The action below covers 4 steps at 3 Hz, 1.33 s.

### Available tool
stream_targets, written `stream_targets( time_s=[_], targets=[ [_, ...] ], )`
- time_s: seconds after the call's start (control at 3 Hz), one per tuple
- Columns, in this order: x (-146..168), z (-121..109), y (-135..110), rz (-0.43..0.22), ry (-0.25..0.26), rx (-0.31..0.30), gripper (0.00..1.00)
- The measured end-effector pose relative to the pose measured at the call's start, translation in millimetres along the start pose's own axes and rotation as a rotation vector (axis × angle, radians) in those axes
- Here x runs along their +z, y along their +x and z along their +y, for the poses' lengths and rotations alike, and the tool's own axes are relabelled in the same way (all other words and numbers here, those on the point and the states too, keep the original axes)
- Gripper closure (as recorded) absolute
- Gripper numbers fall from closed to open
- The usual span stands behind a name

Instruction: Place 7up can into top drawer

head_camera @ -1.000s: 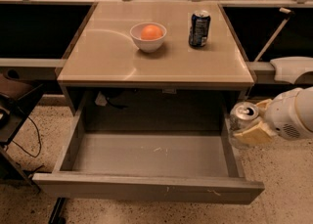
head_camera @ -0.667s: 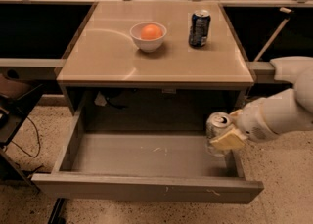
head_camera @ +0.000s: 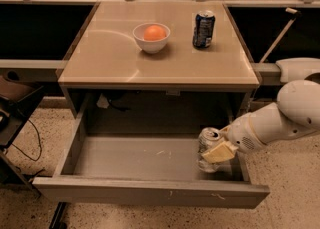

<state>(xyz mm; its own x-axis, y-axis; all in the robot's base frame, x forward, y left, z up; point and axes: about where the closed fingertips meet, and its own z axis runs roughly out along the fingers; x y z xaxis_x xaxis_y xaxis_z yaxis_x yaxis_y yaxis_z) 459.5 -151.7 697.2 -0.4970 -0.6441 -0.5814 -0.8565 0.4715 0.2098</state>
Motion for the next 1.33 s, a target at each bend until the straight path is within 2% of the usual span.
stream_targets(
  time_s=[0.33, 0.67, 1.0, 1.33],
  targets=[
    [2.7, -5.5, 1.9, -0.007, 0.034, -0.003, 1.00],
    [31.0, -24.7, -7.4, -0.087, 0.050, 0.006, 1.00],
    [62.3, -46.7, -16.9, -0.170, 0.049, 0.047, 1.00],
    [66.4, -49.0, -15.1, -0.175, 0.049, 0.054, 1.00]
  ],
)
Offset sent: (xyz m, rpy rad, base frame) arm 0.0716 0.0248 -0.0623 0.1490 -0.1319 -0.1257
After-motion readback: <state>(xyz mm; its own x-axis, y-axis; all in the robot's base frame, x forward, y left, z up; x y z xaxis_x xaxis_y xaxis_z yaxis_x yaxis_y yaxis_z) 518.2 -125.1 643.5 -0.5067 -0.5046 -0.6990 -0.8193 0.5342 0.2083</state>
